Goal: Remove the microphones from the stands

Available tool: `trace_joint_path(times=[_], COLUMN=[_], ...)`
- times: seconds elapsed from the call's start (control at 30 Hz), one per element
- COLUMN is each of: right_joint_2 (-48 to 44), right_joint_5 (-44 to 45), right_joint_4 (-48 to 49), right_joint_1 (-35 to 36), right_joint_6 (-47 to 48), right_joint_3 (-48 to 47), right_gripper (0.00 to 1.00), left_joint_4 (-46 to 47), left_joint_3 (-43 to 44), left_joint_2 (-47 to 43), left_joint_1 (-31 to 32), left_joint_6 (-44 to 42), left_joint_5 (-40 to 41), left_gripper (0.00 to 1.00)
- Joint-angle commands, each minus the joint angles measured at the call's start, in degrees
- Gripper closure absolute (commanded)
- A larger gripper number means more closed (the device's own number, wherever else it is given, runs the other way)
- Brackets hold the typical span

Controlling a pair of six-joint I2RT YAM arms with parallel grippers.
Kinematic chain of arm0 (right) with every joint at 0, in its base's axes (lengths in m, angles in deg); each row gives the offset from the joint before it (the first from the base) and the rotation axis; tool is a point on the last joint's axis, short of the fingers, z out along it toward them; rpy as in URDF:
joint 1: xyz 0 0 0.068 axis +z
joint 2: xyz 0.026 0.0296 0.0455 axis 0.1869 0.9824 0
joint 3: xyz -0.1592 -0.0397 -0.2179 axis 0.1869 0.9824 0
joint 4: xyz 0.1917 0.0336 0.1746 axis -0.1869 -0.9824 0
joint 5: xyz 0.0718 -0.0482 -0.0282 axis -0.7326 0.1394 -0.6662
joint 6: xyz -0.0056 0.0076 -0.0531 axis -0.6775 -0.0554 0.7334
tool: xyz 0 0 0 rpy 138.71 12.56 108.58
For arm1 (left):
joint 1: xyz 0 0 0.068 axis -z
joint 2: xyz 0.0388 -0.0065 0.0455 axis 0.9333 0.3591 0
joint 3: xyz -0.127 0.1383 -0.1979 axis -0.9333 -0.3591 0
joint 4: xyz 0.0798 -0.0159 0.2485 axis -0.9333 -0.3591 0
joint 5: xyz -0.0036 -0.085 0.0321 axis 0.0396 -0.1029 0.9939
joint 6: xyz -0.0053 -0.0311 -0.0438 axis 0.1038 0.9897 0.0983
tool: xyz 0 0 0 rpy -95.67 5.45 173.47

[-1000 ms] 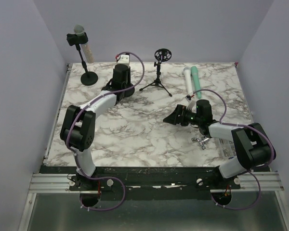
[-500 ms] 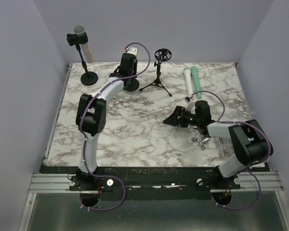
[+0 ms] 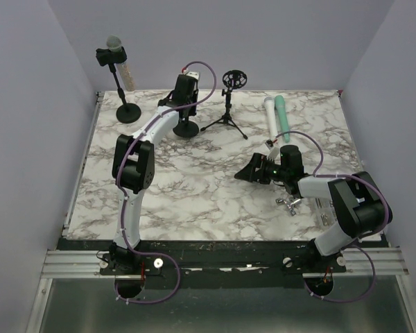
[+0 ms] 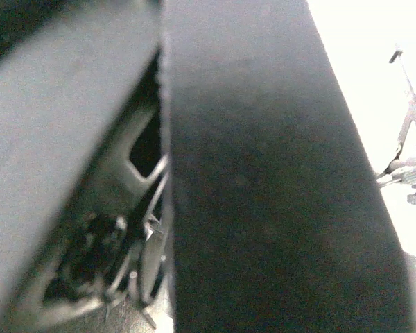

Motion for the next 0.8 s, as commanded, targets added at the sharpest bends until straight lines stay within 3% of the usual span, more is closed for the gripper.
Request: trace_joint_path(times=[0.0, 0.2, 0.4, 0.5, 0.77], right_joint_2=[-0.8, -1.2, -1.3, -1.6, -1.5], right_joint_5=[0.7, 0.8, 0.8, 1.0, 0.8], right_joint_4=[1.2, 1.0, 1.1, 1.0, 1.1], right_joint_1=[0.1, 0.1, 0.1, 0.1, 0.1], right_joint_6=[0.9, 1.1, 1.0, 1.1, 1.0], right_joint_3=[-0.5, -0.4, -0.1, -0.1, 0.1], right_gripper=[0.04, 0.04, 0.04, 0.04, 0.04], left_joint_4=[-2.9, -4.8, -0.8, 1.8, 6.0], left_joint_3=[2.8, 2.4, -3.3, -6.5, -13.4], left_joint_2=[0.6, 0.4, -2.6, -4.4, -9.4], left_joint_1=[-0.3, -0.5, -0.8, -0.9, -1.0], left_joint_6=[1.1, 4.5, 7.7, 8.6, 9.1], left_joint_5=[-1.4, -2.6, -2.8, -3.2, -5.1], left_gripper=[0.96, 0.91, 0.65, 0.57, 0.48])
